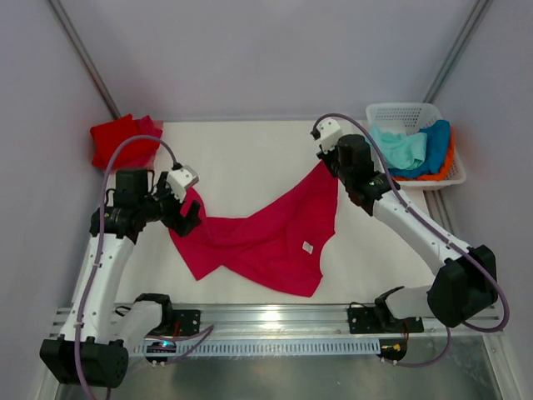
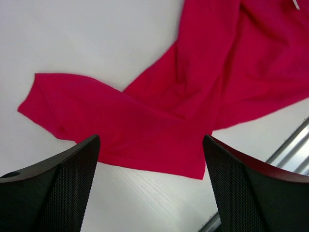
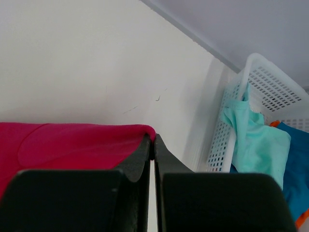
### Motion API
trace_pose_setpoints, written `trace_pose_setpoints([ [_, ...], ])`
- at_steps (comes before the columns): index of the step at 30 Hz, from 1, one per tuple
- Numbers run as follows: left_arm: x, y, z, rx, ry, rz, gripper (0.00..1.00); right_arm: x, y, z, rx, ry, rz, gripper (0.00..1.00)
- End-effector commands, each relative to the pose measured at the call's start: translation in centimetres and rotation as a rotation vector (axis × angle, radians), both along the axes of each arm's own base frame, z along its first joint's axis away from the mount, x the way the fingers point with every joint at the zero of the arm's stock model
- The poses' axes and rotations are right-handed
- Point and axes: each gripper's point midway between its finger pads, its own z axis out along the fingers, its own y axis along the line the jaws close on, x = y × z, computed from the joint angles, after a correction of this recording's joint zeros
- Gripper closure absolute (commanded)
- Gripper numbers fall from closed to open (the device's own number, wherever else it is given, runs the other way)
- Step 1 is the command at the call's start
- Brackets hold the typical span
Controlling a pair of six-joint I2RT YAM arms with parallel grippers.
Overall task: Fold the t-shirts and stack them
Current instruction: Flatten the tshirt out
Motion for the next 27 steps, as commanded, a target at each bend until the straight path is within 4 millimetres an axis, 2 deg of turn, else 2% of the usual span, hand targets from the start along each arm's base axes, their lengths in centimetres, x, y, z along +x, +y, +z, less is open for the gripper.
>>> trace_pose_setpoints([
  [1, -4.0, -0.7, -3.2, 0.023, 0.115, -0.159, 0.12, 2.3, -0.8, 1.8, 0.024, -0.102, -0.102, 0.97],
  [2, -4.2, -0.5, -3.6, 0.038, 0.113, -0.163, 0.13, 2.9, -1.0, 2.4, 0.024, -0.126, -0.126, 0.97],
  [6, -4.8, -0.1, -5.8, 0.084, 0.151, -0.198, 0.13, 4.8, -1.0, 2.6, -0.012, -0.134, -0.160, 0.97],
  [7, -4.9, 0.0, -6.2, 0.095, 0.159, -0.210, 0.13, 5.5, -0.7, 3.8, -0.002, -0.156, -0.162, 0.97],
  [8, -4.9, 0.1, -6.8, 0.111, 0.177, -0.219, 0.13, 6.2, -0.3, 3.1, -0.007, -0.138, -0.163, 0.97],
  [10, -5.0, 0.4, -8.0, 0.145, 0.192, -0.245, 0.14, 7.3, 0.2, 3.8, 0.014, -0.150, -0.166, 0.97],
  [11, -4.9, 1.0, -8.8, 0.185, 0.212, -0.246, 0.14, 8.0, 0.6, 2.5, 0.013, -0.125, -0.170, 0.97],
  [13, -4.4, 1.7, -10.0, 0.238, 0.207, -0.251, 0.15, 8.8, 0.9, 1.9, 0.010, -0.107, -0.178, 0.97],
  [14, -4.2, 1.9, -10.4, 0.251, 0.209, -0.250, 0.15, 9.2, 1.0, 2.2, 0.012, -0.103, -0.186, 0.97],
  [15, -4.2, 1.8, -10.8, 0.248, 0.213, -0.261, 0.16, 9.7, 1.2, 1.0, 0.000, -0.078, -0.191, 0.97],
  [19, -5.5, 1.2, -11.7, 0.231, 0.262, -0.313, 0.20, 9.7, 1.1, 0.3, -0.012, -0.074, -0.195, 0.97],
  [23, -7.6, 1.5, -13.3, 0.298, 0.335, -0.379, 0.21, 9.5, 0.7, -0.5, -0.035, -0.075, -0.194, 0.97],
  [27, -9.4, 0.5, -13.2, 0.255, 0.384, -0.427, 0.21, 9.4, 0.9, -1.0, -0.033, -0.064, -0.186, 0.97],
])
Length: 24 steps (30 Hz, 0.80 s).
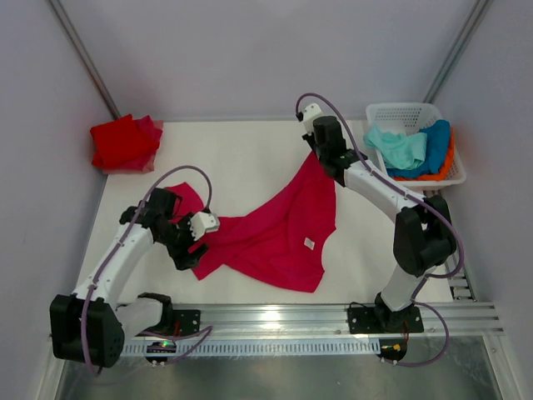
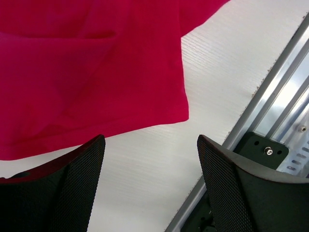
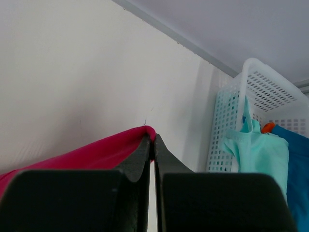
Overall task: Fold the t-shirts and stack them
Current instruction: Flatten the tshirt out
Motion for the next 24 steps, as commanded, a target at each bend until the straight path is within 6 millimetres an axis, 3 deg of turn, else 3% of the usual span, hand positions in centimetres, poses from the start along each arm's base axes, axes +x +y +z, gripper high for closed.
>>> trace_pose_setpoints([
  [1, -2.1, -0.5, -0.2, -0.005, 0.064, -0.060, 0.22, 0.6, 0.0, 2.0, 0.041, -0.072, -0.016, 0.97],
  [8, -3.7, -1.2, -2.6, 0.118, 0.106, -0.049, 0.23, 0.4, -0.2, 1.9, 0.037, -0.067, -0.017, 0.97],
  [12, -3.2, -2.5, -2.4, 0.090, 0.081, -0.018, 0.24, 0.3, -0.2, 1.8, 0.036, -0.068, -0.016, 0.97],
  [24, -2.0, -1.7, -4.8, 0.249, 0.063, 0.001, 0.25, 0.2, -0.3, 1.1, 0.020, -0.056, -0.012, 0.97],
])
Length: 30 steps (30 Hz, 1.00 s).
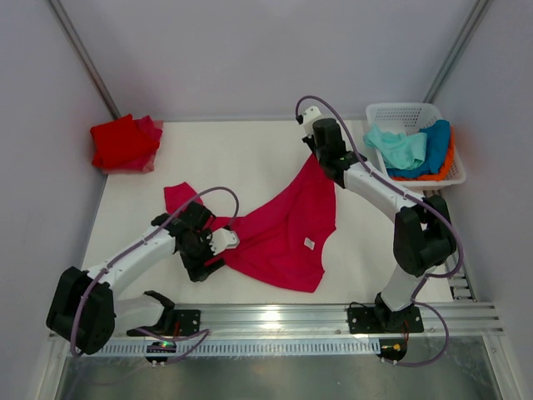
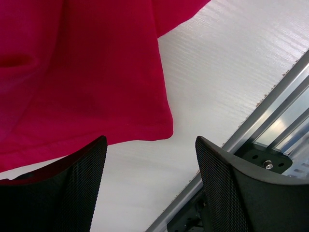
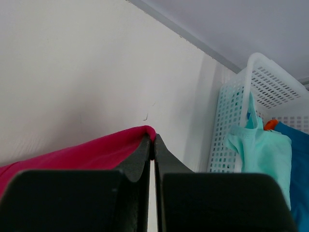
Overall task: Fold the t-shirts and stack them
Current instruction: Flatten the tshirt out
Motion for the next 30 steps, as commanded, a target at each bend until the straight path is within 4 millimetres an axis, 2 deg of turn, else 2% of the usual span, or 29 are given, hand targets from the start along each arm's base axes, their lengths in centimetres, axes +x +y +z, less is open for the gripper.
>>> trace_pose_setpoints([
  [1, 0.8, -0.1, -0.5, 0.032, -0.022, 0.008, 0.25, 0.5, -0.2, 2.1, 0.029, -0.073, -0.014, 0.97],
  [7, 0.4, -0.4, -0.7, 0.049, -0.011, -0.022, 0.26, 0.4, -0.4, 2.2, 0.017, -0.076, -0.019, 0.97],
  [13, -0.8, -0.5, -0.8, 0.043, 0.042, -0.029, 0.28, 0.4, -0.4, 1.9, 0.010, -0.072, -0.016, 0.97],
  [21, -0.6, -0.5, -1.6, 0.072, 0.070, -0.034, 0.30, 0.3, -0.4, 2.3, 0.011, -0.079, -0.016, 0.97],
  [30, -0.1, -0.7, -2.3, 0.098, 0.096, -0.032, 0.39, 0.1, -0.6, 2.6, 0.012, -0.086, -0.018, 0.97],
])
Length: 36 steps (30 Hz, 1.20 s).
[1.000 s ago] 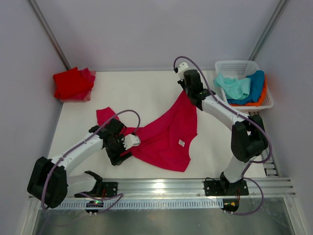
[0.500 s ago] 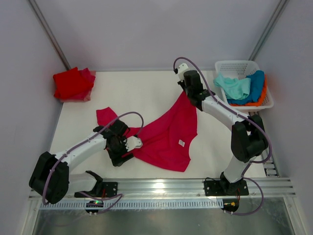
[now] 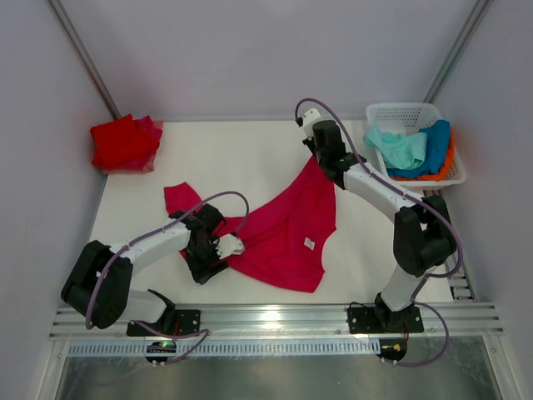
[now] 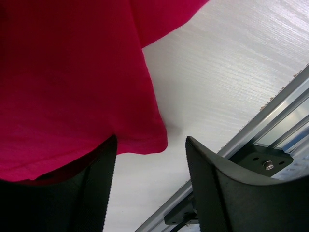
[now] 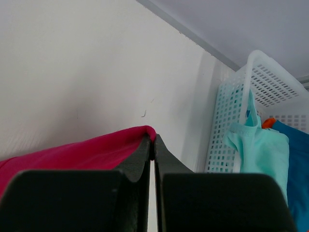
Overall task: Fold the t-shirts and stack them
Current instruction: Flatten the tshirt out
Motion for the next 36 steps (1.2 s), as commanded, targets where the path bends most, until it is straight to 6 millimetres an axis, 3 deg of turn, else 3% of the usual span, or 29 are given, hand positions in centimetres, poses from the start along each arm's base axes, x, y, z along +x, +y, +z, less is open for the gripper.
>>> trace_pose_setpoints([
  [1, 0.9, -0.7, 0.1, -0.010, -0.022, 0.005, 0.43, 0.4, -0.3, 3.2, 0.035, -0.094, -0.018, 0.97],
  [3, 1.1, -0.7, -0.1, -0.003, -0.023, 0.011, 0.59, 0.4, -0.3, 3.2, 0.034, -0.093, -0.018, 0.97],
  [4, 1.2, -0.8, -0.2, -0.001, -0.025, 0.014, 0.83, 0.3, -0.2, 3.2, 0.033, -0.093, -0.016, 0.97],
  [5, 1.4, -0.8, -0.3, 0.001, -0.030, 0.017, 0.95, 0.3, -0.3, 3.1, 0.032, -0.092, -0.017, 0.97],
  [6, 1.7, -0.9, -0.2, 0.000, -0.042, 0.025, 1.00, 0.3, -0.2, 3.2, 0.033, -0.093, -0.016, 0.97],
  [10, 3.7, -1.3, 0.2, -0.003, -0.131, 0.089, 1.00, 0.3, -0.4, 3.2, 0.031, -0.094, -0.018, 0.97],
  [12, 5.8, -0.9, 1.3, 0.030, -0.233, 0.128, 1.00, 0.3, -0.3, 3.1, 0.029, -0.092, -0.016, 0.97],
  [16, 10.7, -0.8, 6.8, 0.040, -0.469, 0.219, 1.00, 0.3, -0.4, 3.5, 0.032, -0.101, -0.020, 0.97],
  [17, 12.6, -1.4, 9.8, 0.005, -0.549, 0.245, 1.00, 0.3, -0.5, 3.6, 0.030, -0.103, -0.021, 0.97],
  [19, 14.2, -0.9, 13.7, -0.001, -0.655, 0.295, 1.00, 0.2, -0.5, 3.8, 0.030, -0.107, -0.022, 0.97],
  [20, 15.7, -1.0, 17.2, -0.030, -0.739, 0.327, 1.00, 0.2, -0.6, 3.9, 0.031, -0.109, -0.025, 0.97],
  [23, 17.5, 0.3, 23.3, -0.047, -0.898, 0.407, 1.00, 0.2, -0.7, 4.2, 0.028, -0.116, -0.029, 0.97],
  [26, 19.2, 2.4, 30.5, -0.124, -1.137, 0.569, 1.00, 0.1, -1.0, 4.4, 0.019, -0.120, -0.035, 0.97],
  [27, 19.3, 3.4, 31.6, -0.126, -1.186, 0.614, 1.00, 0.1, -1.1, 4.6, 0.015, -0.125, -0.039, 0.97],
  [28, 19.3, 4.4, 34.0, -0.146, -1.283, 0.665, 1.00, 0.3, -1.2, 5.5, 0.022, -0.159, -0.048, 0.97],
  [31, 18.9, 6.7, 36.0, -0.111, -1.366, 0.731, 1.00, 0.4, -1.6, 6.5, 0.004, -0.185, -0.059, 0.97],
  [34, 18.8, 8.1, 36.7, -0.094, -1.405, 0.764, 1.00, 0.1, -2.8, 9.3, -0.057, -0.213, -0.092, 0.97],
  [36, 18.7, 8.9, 36.8, -0.080, -1.423, 0.791, 1.00, -0.6, -3.6, 12.9, -0.082, -0.270, -0.106, 0.97],
])
